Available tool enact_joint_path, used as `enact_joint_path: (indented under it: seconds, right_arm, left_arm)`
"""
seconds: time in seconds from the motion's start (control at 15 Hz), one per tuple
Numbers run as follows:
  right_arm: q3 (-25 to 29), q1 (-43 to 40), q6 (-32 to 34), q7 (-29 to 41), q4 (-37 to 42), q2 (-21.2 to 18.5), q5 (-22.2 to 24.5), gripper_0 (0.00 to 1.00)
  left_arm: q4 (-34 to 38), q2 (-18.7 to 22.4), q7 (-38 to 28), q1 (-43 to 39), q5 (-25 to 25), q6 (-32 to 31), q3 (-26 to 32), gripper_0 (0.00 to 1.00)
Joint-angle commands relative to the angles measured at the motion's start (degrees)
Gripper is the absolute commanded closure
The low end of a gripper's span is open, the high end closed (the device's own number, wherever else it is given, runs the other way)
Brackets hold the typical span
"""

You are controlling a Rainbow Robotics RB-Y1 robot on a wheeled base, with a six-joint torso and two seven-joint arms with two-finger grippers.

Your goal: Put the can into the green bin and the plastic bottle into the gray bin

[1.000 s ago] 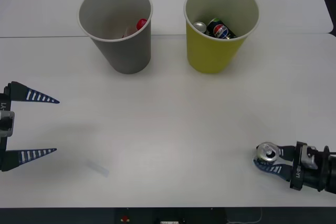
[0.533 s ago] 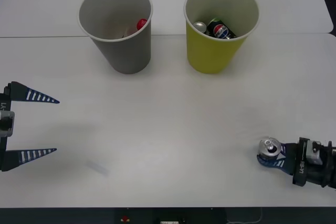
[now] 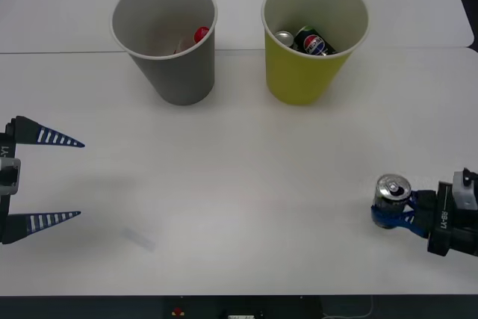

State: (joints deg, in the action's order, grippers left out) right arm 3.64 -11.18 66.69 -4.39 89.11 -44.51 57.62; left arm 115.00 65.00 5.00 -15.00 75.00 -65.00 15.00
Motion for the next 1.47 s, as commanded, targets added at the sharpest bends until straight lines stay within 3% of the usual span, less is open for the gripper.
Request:
enact_joint_path:
  seconds: [0.07,0.53,0.93,1.07,1.27,1.47]
  right_arm:
    - [5.94,-3.67,-1.65,15.73,11.70,-0.32,6.11,1.00]
    - [18.51,-5.78,-2.01,53.26,31.12,-0.32,15.51,1.00]
    - [24.13,-1.38,-1.83,76.64,38.59,-0.41,25.27,1.00]
    - [24.13,2.22,-1.48,81.65,39.56,-1.46,30.01,1.00]
    - [23.43,8.90,2.30,82.18,39.03,-3.13,35.20,1.00]
    - [20.09,18.39,6.78,82.18,35.25,-5.15,36.08,1.00]
  left_arm:
    - [0.00,0.00,0.00,0.00,0.00,0.00,0.00,0.00]
    - [0.00,0.00,0.00,0.00,0.00,0.00,0.00,0.00]
    - [0.00,0.00,0.00,0.00,0.00,0.00,0.00,0.00]
    - [0.00,0.00,0.00,0.00,0.00,0.00,0.00,0.00]
    - [0.00,0.00,0.00,0.00,0.00,0.00,0.00,0.00]
    - [0.00,0.00,0.00,0.00,0.00,0.00,0.00,0.00]
